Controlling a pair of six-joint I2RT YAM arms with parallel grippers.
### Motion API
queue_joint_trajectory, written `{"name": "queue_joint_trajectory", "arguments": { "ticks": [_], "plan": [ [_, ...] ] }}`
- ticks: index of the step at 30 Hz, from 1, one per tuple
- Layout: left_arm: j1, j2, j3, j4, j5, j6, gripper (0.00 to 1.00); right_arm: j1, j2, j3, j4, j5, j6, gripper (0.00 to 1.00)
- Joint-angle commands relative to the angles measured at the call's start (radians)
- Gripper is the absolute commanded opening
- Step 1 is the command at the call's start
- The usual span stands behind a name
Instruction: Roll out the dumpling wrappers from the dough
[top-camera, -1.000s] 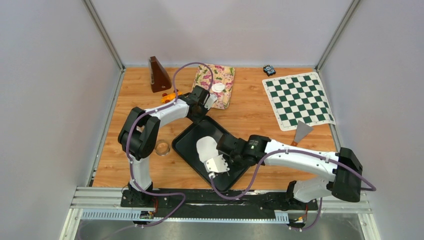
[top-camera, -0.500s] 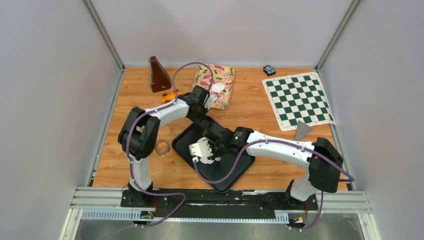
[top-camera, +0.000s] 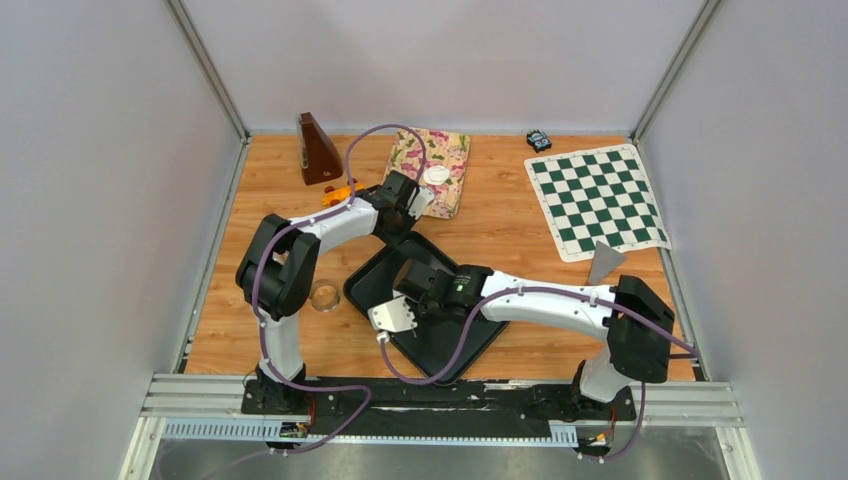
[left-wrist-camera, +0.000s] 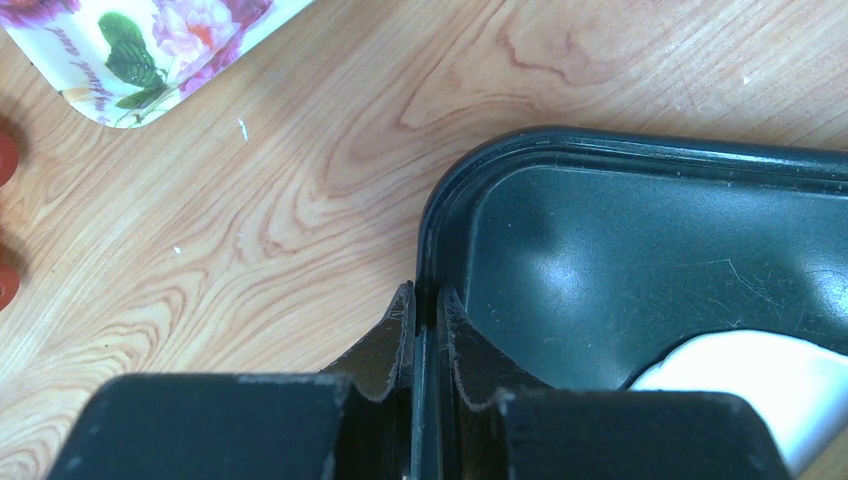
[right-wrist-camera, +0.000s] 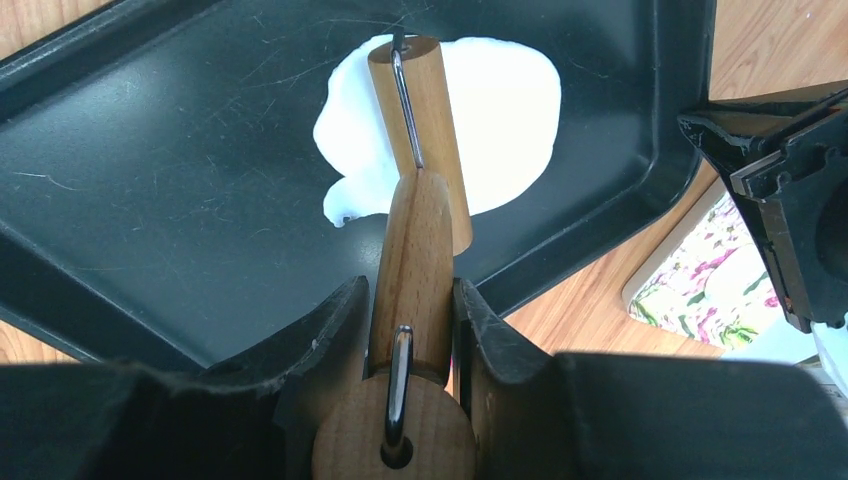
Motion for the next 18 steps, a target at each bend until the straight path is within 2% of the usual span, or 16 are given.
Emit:
{"name": "queue_joint_trajectory", "arguments": {
  "ticks": [1,9,18],
  "plan": [
    [-0.003,-0.047,0.031,0.023,0.003,-0.007,0.00,0.011,0.051,0.010,-0.071,-0.070,0.035,0.00],
    [-0.004,-0.055,0.027,0.023,0.000,-0.007,0.00,-0.011,0.160,-0.048,0.016,-0.173,0.051,0.00],
    [-0.003,-0.059,0.025,0.025,0.003,-0.009,0.00,-0.043,0.249,-0.060,0.087,-0.190,0.054,0.00]
  ]
}}
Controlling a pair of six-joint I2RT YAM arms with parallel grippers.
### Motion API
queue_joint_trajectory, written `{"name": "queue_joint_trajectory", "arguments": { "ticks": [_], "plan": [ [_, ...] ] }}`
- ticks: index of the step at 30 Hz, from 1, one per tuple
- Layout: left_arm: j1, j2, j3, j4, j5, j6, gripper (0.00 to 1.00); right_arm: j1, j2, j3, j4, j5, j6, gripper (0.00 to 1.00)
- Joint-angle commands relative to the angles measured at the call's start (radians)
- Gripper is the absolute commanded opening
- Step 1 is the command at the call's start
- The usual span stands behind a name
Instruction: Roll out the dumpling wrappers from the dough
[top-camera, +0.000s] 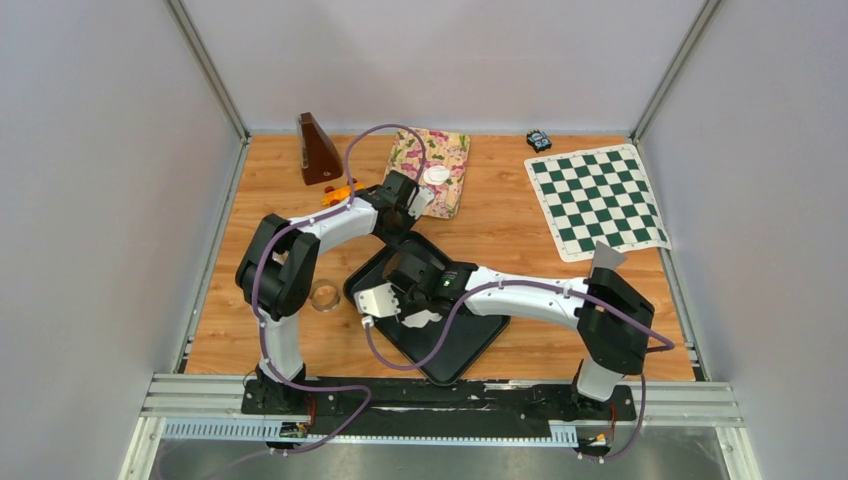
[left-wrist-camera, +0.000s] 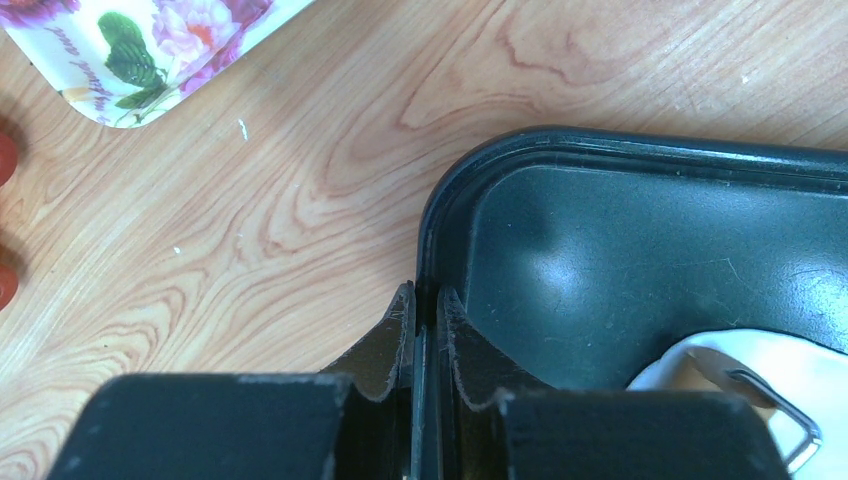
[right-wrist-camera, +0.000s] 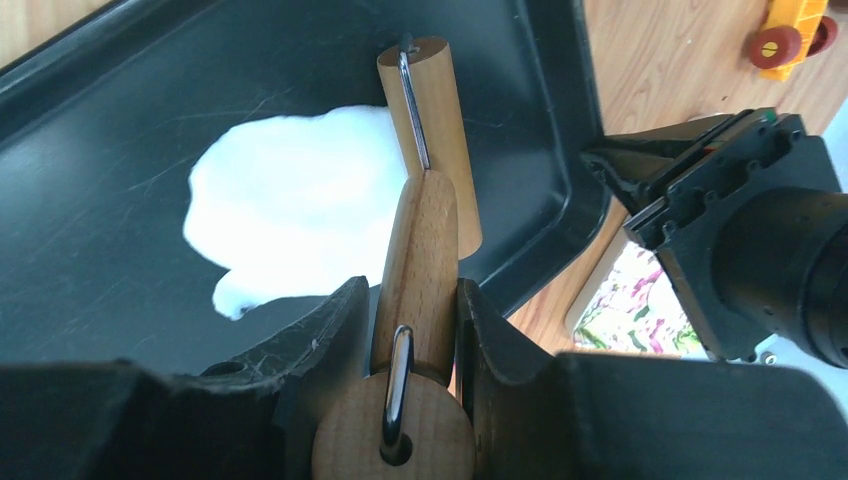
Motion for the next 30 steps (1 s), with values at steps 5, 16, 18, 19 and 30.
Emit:
{"name": "queue_joint_trajectory", "arguments": {
  "ticks": [5,16,18,19,30],
  "plan": [
    [-0.003,-0.060,0.023,0.027,-0.001,-0.008,0.00,-0.022,0.171,-0.080,-0.091,-0.238,0.065,0.00],
    [-0.004,-0.055,0.030,0.023,-0.015,-0.010,0.00,0.018,0.052,-0.170,-0.301,-0.288,0.049,0.00],
    [-0.004,-0.055,0.029,0.024,-0.017,-0.010,0.00,0.018,0.033,-0.181,-0.312,-0.296,0.056,0.00],
    [-0.004,-0.055,0.027,0.025,-0.018,-0.009,0.00,0.018,0.028,-0.183,-0.322,-0.308,0.059,0.00],
    [0.005,-0.047,0.029,0.024,-0.033,-0.014,0.00,0.054,0.001,-0.234,-0.377,-0.296,0.077,0.00]
  ]
}}
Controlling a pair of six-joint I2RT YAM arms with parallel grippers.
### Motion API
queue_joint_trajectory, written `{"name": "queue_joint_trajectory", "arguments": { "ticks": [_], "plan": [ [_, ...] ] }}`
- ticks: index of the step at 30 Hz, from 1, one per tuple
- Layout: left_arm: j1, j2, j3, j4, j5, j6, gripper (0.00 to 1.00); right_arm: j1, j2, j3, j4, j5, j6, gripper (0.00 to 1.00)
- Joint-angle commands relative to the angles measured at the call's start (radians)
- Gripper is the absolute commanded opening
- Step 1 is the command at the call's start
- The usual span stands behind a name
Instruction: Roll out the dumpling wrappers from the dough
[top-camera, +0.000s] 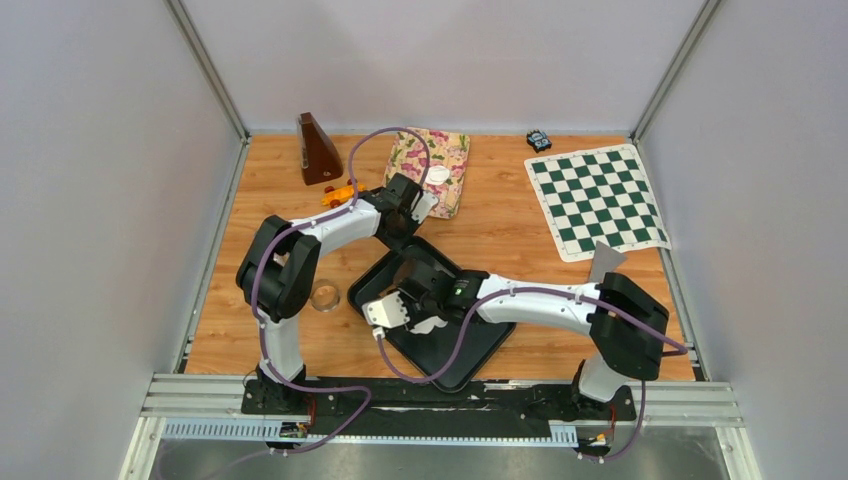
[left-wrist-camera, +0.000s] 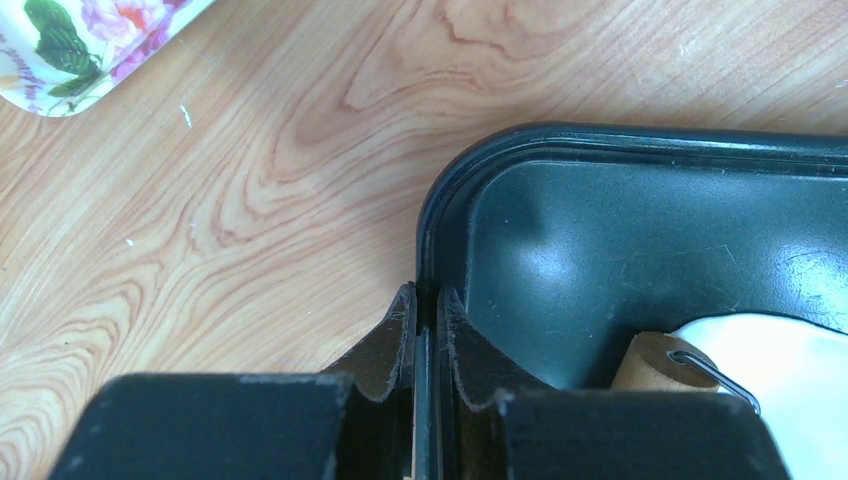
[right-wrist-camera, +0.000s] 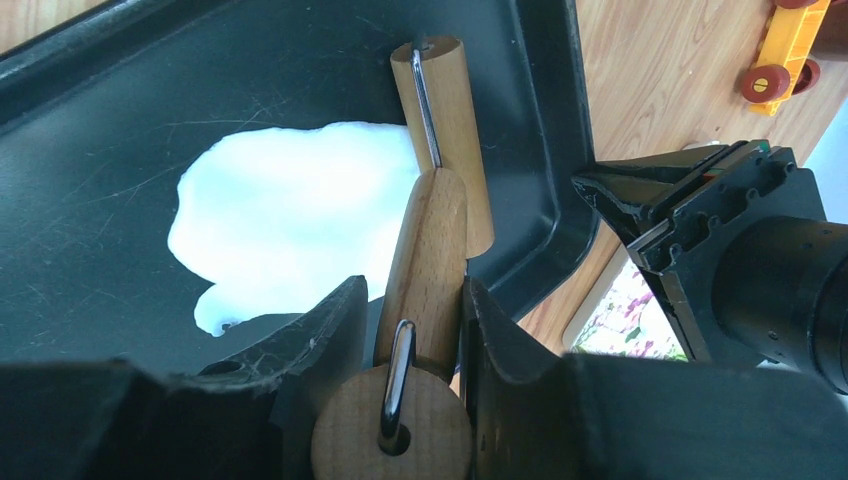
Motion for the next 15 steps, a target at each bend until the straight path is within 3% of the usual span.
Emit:
{"name": "queue_joint_trajectory", "arguments": {
  "ticks": [1,15],
  "plan": [
    [0.023,-0.041,0.032,0.055,-0.047,-0.003,0.00,0.057,0.061,-0.119,-0.482,-0.253,0.149,0.00],
    [0.034,-0.043,0.032,0.053,-0.045,-0.005,0.00,0.068,-0.012,-0.181,-0.494,-0.198,0.190,0.00]
  ]
}}
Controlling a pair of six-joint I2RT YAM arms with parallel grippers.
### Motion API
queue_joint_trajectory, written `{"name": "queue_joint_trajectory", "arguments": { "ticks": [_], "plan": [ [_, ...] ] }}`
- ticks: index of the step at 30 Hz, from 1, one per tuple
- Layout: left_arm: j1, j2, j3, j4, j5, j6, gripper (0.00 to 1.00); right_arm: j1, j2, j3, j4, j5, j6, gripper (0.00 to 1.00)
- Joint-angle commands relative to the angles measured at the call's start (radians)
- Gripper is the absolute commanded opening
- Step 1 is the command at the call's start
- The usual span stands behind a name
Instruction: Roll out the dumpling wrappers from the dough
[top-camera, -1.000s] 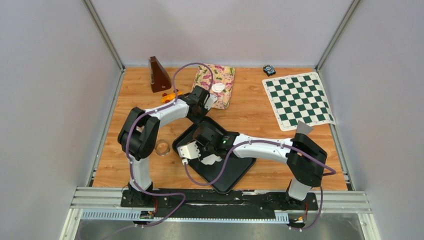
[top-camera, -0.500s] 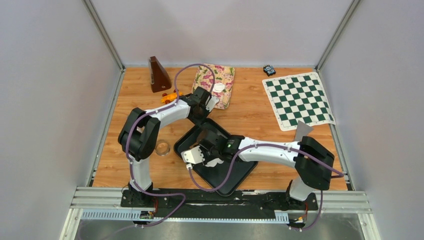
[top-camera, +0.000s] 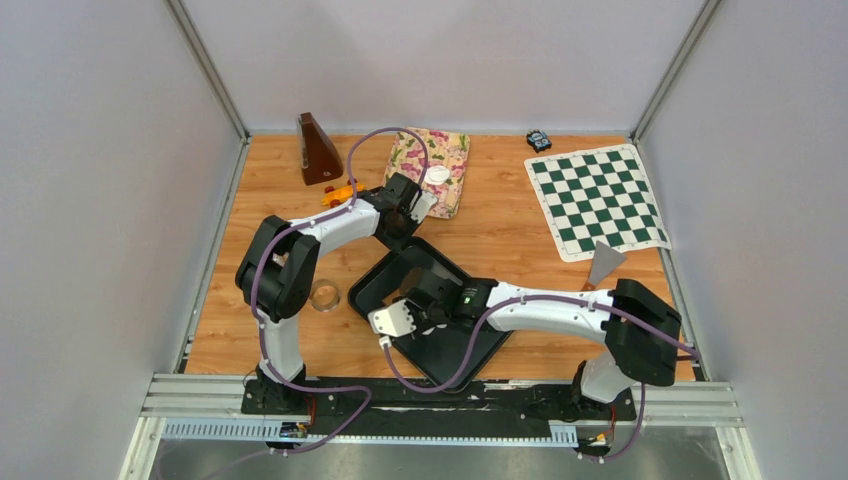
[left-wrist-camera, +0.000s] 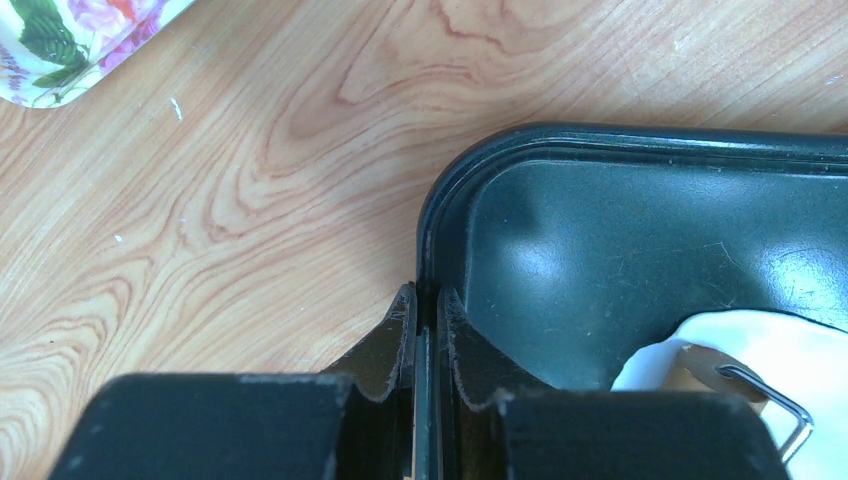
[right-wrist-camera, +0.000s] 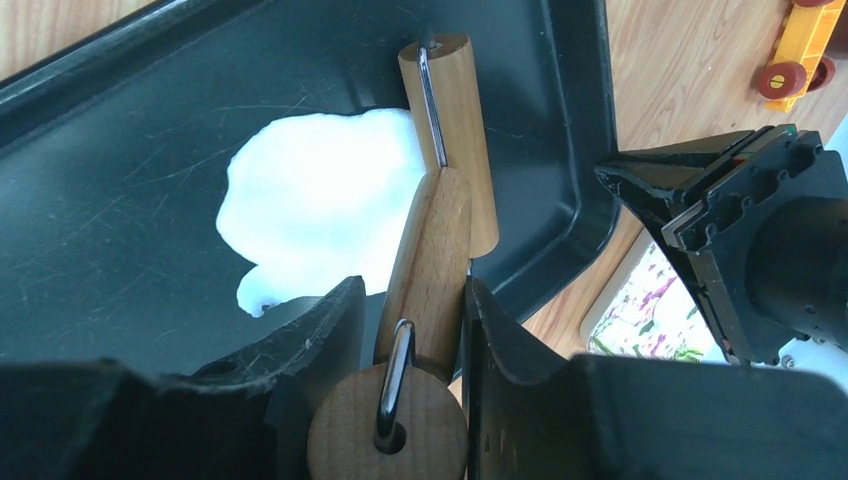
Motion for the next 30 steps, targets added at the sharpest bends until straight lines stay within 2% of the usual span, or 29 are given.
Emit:
{"name": "queue_joint_trajectory", "arguments": {
  "ticks": [1,16,23,30],
  "plan": [
    [0.027,-0.041,0.033,0.064,-0.065,0.010,0.00,0.032,0.048,-0.116,-0.494,-0.212,0.175,0.00],
    [0.032,-0.039,0.034,0.064,-0.059,0.010,0.00,0.065,0.051,-0.152,-0.509,-0.234,0.185,0.00],
    [0.032,-0.044,0.034,0.061,-0.054,0.009,0.00,0.059,0.141,-0.139,-0.316,-0.092,0.208,0.00],
    [0.033,-0.052,0.025,0.069,-0.055,0.009,0.00,0.059,0.119,-0.134,-0.327,-0.106,0.218,0.00]
  ]
}}
